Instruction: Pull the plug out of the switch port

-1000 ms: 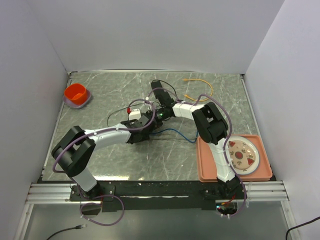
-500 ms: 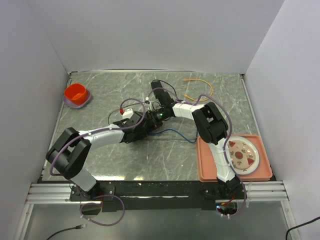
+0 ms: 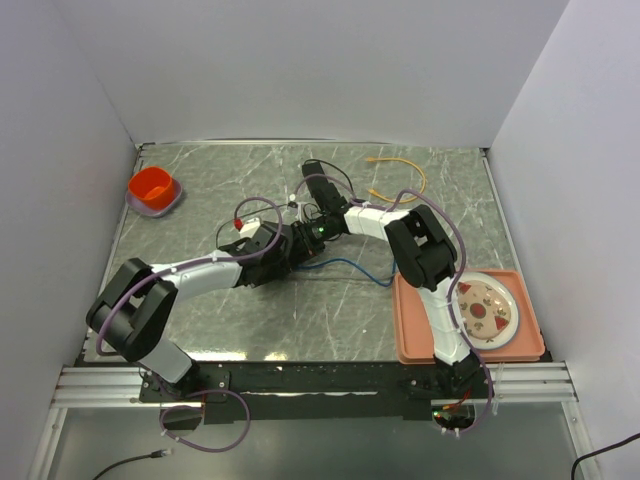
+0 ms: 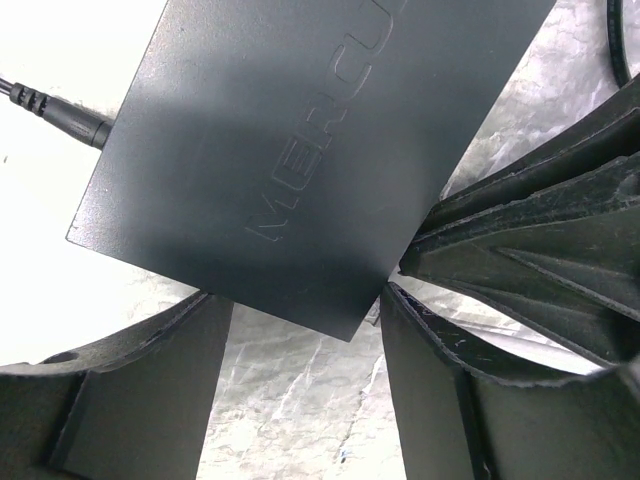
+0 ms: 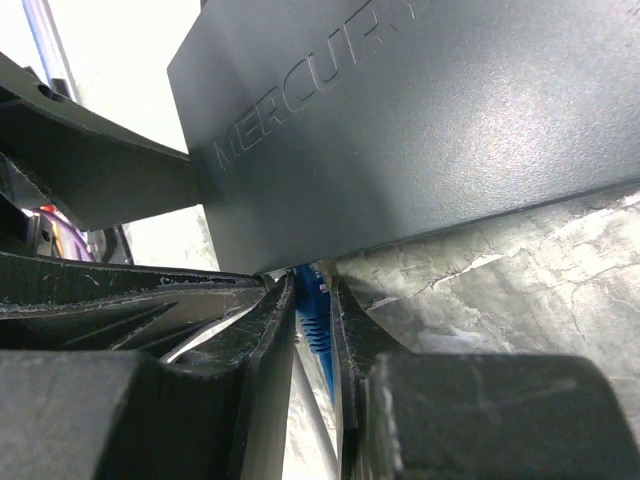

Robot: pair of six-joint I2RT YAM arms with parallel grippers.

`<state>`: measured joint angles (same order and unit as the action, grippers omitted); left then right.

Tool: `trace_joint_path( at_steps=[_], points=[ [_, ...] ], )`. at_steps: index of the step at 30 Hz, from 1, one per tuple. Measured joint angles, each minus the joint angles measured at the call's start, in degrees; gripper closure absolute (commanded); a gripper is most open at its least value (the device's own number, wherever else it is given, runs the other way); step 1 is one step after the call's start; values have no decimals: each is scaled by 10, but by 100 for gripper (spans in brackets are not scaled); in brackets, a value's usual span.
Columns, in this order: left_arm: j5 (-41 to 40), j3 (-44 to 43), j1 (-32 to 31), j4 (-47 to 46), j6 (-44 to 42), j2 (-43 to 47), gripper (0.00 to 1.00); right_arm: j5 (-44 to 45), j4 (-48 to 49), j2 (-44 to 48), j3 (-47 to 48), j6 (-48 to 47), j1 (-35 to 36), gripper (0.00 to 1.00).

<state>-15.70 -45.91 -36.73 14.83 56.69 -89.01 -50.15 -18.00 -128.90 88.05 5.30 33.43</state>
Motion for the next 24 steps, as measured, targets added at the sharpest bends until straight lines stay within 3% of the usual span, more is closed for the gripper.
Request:
trace_joint_path(
  at_steps=[24],
  points=[
    [6, 21, 17, -26, 1, 15, 34, 43, -26, 53, -64, -7, 3, 100]
  ],
)
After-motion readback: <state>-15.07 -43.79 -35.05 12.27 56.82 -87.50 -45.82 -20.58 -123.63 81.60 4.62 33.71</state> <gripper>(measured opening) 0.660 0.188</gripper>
